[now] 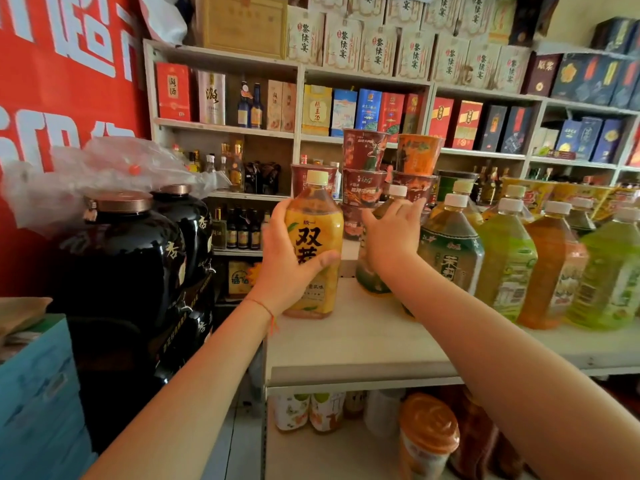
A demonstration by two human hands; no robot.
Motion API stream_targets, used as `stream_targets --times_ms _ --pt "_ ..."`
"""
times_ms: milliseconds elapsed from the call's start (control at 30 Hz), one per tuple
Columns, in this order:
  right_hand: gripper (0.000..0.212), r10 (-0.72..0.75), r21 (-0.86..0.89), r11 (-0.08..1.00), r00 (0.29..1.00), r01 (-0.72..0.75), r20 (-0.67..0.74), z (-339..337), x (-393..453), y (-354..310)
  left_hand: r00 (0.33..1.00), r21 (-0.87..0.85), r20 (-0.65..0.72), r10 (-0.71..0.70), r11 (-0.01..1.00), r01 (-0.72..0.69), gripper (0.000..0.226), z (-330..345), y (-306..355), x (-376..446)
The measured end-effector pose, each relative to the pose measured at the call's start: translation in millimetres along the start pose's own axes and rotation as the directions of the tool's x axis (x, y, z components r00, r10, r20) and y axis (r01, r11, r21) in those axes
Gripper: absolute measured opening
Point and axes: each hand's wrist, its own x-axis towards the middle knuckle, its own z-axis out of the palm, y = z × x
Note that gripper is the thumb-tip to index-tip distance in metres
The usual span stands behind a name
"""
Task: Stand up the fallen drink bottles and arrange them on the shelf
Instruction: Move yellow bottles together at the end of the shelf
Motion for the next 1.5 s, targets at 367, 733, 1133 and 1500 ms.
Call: stream_targets --times_ms 367,733,1133,1500 --pt "0.062 0.076 0.262 0.963 0.864 0.067 -0.497 15 -45 58 0.996 0.147 -0.072 -0.059 0.987 0.069 0.097 24 7 22" --pt "0.054 0.365 0.92 0.378 0.93 -0.104 -0.044 72 -47 166 0.964 0.528 0.005 0.264 0.818 -0.227 0.061 66 111 26" --pt "0.025 0.02 0.999 0.036 1.0 -0.007 0.006 78 -33 211 0.939 0.316 0.244 -0.241 0.936 0.158 0.117 160 119 11" --pt "0.032 -0.293 0.999 -0.049 0.956 0.005 -0.019 79 -51 274 0.977 0.297 0.131 -0.17 0.947 0.124 0.089 197 120 2"
